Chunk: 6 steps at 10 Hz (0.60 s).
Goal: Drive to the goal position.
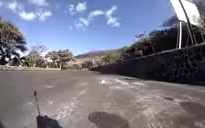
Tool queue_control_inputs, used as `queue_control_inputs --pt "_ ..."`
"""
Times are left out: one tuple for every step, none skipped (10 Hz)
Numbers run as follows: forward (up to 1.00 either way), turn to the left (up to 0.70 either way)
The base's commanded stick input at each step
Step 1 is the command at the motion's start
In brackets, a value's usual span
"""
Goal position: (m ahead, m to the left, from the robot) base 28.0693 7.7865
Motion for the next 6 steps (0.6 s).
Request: queue_control_inputs --pt "0.50 0.00" --pt "0.50 0.00" --pt "0.50 0.00" --pt "0.50 0.00" --pt "0.50 0.00" --pt "0.50 0.00"
